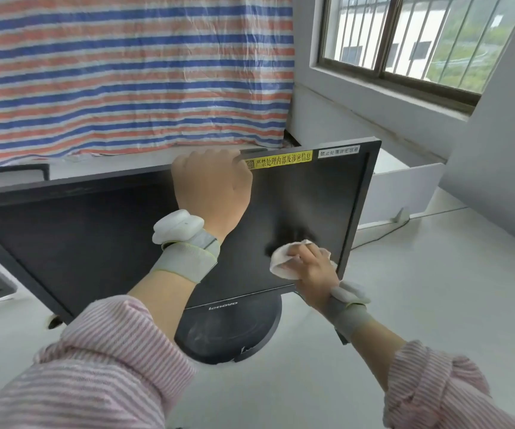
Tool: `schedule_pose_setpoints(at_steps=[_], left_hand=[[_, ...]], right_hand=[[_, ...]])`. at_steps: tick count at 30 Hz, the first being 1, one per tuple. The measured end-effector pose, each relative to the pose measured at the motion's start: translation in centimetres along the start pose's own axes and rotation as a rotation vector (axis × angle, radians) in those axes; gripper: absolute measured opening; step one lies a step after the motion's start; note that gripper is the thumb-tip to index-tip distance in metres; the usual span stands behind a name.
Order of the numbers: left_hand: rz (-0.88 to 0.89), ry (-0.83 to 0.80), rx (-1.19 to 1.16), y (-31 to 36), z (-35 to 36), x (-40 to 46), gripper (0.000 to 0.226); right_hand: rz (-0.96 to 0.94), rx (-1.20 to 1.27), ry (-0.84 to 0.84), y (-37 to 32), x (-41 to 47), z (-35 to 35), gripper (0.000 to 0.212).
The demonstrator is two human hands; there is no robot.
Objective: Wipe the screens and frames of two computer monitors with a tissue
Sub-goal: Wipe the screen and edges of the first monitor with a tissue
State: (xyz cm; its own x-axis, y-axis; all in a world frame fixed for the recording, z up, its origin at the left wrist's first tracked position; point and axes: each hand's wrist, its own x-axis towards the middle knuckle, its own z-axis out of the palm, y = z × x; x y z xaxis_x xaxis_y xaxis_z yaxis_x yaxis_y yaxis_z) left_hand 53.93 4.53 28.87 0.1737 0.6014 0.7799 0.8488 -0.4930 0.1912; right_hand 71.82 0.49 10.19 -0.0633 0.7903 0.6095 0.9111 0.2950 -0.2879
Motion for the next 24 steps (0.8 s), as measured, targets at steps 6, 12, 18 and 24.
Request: schedule_pose_setpoints(at_steps=[6, 12, 18, 24], left_hand=[[0.046, 0.062, 0.069, -0.3, 0.4, -0.2, 0.035], [0.083, 0.130, 0.119, -0.7, 1.1, -0.4, 0.032], [0.077, 0.167, 0.140, -0.8, 1.5, -0.4, 0.032], [0.088, 0.167, 0.130, -0.7, 1.3, -0.3, 0.033]], right_hand=[[0.094, 0.034, -0.006, 0.7, -3.4, 0.2, 0.037], [-0.015, 0.036, 0.352, -1.7, 2.8, -4.7, 0.030], [0.099, 0.011, 0.130, -0.7, -1.1, 0.7, 0.029], [0.310, 0.094, -0.163, -0.3, -3.9, 0.5, 0.028]])
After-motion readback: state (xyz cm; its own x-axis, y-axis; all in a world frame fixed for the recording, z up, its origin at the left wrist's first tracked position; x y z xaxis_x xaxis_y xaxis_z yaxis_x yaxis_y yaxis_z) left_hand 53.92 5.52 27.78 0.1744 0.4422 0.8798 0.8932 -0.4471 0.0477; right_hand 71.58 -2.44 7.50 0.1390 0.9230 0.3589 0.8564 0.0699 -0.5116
